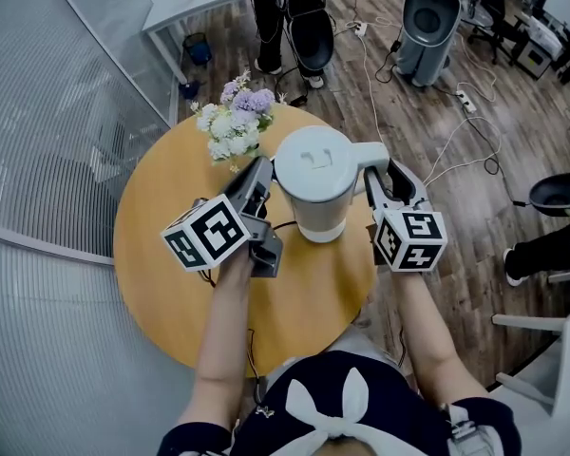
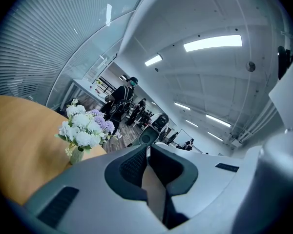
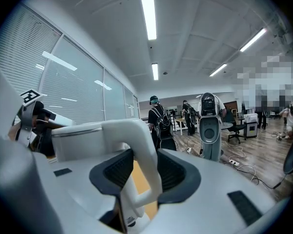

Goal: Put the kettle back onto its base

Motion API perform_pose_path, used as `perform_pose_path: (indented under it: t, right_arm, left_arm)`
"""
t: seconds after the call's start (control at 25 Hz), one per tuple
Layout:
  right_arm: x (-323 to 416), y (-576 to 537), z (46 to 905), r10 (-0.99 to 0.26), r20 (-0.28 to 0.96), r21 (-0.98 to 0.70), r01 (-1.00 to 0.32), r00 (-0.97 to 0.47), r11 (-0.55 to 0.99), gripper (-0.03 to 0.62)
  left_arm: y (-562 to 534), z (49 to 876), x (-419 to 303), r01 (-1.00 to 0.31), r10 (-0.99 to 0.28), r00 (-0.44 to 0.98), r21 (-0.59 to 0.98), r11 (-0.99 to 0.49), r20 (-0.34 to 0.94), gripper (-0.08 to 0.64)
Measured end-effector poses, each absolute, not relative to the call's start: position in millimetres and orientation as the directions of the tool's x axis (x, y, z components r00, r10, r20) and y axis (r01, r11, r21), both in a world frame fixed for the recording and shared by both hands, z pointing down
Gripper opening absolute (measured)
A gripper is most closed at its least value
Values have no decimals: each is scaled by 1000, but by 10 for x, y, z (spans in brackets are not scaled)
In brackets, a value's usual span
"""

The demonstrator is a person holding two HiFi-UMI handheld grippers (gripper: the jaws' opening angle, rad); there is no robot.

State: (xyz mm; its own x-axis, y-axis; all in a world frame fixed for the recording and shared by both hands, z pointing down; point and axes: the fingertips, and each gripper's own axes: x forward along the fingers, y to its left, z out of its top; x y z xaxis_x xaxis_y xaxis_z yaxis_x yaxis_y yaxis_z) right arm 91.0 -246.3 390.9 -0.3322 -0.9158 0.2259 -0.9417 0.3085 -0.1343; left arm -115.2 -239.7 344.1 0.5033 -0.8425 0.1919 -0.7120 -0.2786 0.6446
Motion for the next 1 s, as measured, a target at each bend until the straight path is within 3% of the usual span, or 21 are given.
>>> perform_pose_path:
  t: [1.0]
  right_arm:
    - [925,-2615,4323,-891,287,-125,-936,-353,331,155]
  left_arm:
    - [-2472,3883,-1134,-733,-836,474,650,-200,277,43]
